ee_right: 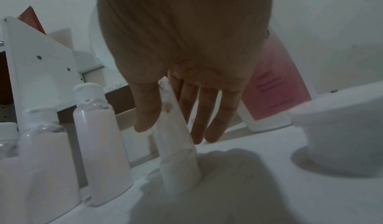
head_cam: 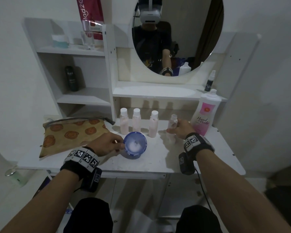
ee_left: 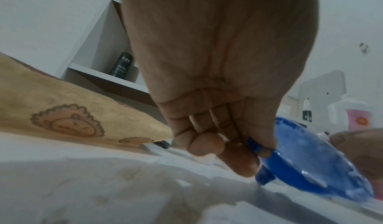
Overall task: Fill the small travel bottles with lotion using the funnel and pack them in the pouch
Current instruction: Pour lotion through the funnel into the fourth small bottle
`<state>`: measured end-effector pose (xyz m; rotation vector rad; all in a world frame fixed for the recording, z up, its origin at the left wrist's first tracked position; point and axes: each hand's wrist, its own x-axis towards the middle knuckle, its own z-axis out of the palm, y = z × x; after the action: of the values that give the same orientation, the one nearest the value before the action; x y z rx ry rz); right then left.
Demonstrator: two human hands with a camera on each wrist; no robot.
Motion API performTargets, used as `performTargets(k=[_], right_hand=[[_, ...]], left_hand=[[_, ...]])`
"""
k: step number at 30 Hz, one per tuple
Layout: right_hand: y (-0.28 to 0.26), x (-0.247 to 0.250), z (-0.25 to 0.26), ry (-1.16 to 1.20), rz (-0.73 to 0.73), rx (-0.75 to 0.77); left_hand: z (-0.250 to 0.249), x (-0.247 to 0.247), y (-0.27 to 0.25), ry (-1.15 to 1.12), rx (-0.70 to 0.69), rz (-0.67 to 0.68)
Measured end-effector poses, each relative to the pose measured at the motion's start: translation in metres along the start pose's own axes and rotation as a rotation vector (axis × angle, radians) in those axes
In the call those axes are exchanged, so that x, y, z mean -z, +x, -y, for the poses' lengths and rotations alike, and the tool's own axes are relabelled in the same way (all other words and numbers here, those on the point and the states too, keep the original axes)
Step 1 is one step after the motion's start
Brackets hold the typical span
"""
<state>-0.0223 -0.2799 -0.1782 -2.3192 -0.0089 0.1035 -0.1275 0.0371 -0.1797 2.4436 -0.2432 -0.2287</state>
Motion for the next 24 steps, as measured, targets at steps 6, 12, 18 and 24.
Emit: performTargets(k=[6, 12, 18, 24], right_hand=[[0.001, 0.0, 0.002, 0.005, 0.022, 0.005], [0.006, -0.001, -0.002, 0.037, 0.027, 0.001], [0.009, -0.003, -0.006, 0.027, 0.024, -0.013], [0.009, -0.002, -0.008, 0.012, 0.009, -0.003]], left_hand=[[-0.041, 0.007, 0.004, -0.153, -0.171, -0.018], [-0.11, 0.025, 0.039, -0.413, -0.315, -0.049], [-0.155, 0.031, 0.086, -0.564, -0.178, -0.043], [-0.16, 0.022, 0.111, -0.545, 0.035, 0.006]])
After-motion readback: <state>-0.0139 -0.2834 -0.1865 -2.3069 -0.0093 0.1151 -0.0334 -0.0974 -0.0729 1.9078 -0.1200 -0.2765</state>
